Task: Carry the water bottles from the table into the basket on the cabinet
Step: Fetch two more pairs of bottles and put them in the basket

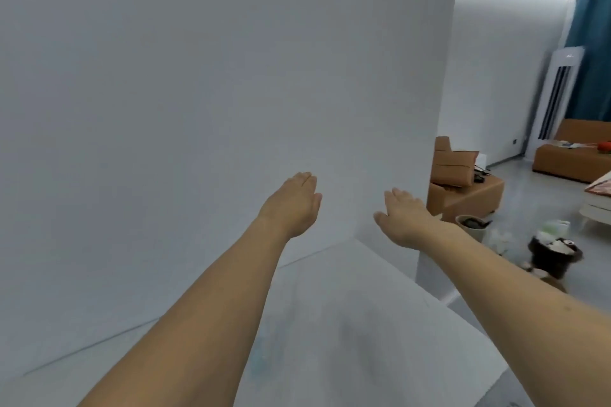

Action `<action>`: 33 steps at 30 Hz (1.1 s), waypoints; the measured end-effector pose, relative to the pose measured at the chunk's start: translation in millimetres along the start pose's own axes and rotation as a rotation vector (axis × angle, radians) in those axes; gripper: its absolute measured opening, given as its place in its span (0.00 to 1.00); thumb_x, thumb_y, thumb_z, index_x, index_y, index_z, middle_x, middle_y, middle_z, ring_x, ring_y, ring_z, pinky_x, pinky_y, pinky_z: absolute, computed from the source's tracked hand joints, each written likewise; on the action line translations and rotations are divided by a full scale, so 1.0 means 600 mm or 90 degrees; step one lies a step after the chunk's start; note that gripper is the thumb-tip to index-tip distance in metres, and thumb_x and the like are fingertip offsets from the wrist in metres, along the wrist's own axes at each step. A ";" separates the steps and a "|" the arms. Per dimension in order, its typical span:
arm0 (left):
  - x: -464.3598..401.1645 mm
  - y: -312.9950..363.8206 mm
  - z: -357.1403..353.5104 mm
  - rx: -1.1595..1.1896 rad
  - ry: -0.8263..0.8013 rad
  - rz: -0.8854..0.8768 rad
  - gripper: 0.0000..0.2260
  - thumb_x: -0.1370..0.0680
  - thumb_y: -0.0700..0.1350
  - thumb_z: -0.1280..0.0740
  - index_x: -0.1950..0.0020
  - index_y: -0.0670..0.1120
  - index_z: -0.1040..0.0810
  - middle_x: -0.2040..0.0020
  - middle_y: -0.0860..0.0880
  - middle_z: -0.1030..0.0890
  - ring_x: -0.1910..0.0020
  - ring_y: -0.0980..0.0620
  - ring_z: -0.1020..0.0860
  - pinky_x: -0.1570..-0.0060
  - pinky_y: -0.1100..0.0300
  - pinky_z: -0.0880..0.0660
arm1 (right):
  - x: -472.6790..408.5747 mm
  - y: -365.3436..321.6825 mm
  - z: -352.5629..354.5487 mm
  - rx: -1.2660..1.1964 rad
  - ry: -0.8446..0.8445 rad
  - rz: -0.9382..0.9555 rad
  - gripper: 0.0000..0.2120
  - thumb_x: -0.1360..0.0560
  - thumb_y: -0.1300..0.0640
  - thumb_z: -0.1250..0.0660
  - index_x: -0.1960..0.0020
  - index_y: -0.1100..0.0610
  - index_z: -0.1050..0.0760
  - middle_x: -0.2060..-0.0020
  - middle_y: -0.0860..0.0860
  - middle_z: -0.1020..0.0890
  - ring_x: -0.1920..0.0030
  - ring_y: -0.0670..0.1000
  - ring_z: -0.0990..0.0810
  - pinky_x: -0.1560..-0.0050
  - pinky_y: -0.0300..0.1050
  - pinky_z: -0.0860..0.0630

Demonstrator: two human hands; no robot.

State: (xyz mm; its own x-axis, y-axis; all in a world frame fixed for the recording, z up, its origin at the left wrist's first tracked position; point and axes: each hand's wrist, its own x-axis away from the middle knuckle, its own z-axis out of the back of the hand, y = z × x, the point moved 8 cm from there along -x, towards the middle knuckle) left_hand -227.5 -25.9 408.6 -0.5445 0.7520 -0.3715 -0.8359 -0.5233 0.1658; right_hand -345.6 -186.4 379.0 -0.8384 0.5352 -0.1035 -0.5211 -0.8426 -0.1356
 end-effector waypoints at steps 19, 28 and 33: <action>0.252 -0.452 0.040 -0.068 -0.036 0.405 0.22 0.15 0.48 0.47 0.23 0.40 0.40 0.22 0.44 0.39 0.24 0.47 0.40 0.28 0.55 0.42 | -0.098 -0.511 -0.220 -0.114 -0.188 0.329 0.31 0.18 0.48 0.49 0.22 0.62 0.55 0.21 0.58 0.52 0.22 0.56 0.53 0.24 0.52 0.54; 0.400 -0.730 -0.151 0.204 -0.047 0.757 0.07 0.22 0.40 0.40 0.60 0.43 0.34 0.64 0.47 0.32 0.64 0.48 0.34 0.67 0.59 0.39 | -0.134 -0.647 -0.496 -0.333 -0.425 0.178 0.25 0.20 0.53 0.44 0.25 0.61 0.40 0.27 0.59 0.35 0.30 0.58 0.34 0.36 0.49 0.34; 0.504 -0.833 -0.348 0.449 -0.035 0.951 0.14 0.22 0.40 0.36 0.64 0.44 0.37 0.66 0.46 0.36 0.66 0.49 0.37 0.67 0.58 0.41 | -0.134 -0.741 -0.704 -0.350 -0.521 0.137 0.10 0.22 0.57 0.42 0.44 0.60 0.31 0.50 0.55 0.25 0.53 0.53 0.27 0.54 0.42 0.32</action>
State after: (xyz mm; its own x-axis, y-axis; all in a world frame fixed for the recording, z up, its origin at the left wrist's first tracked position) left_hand 40.3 379.6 22.4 -0.8341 -0.1969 0.5152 0.5390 -0.4895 0.6855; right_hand 21.3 170.4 31.4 -0.8652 -0.0040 0.5013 -0.3736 -0.6617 -0.6500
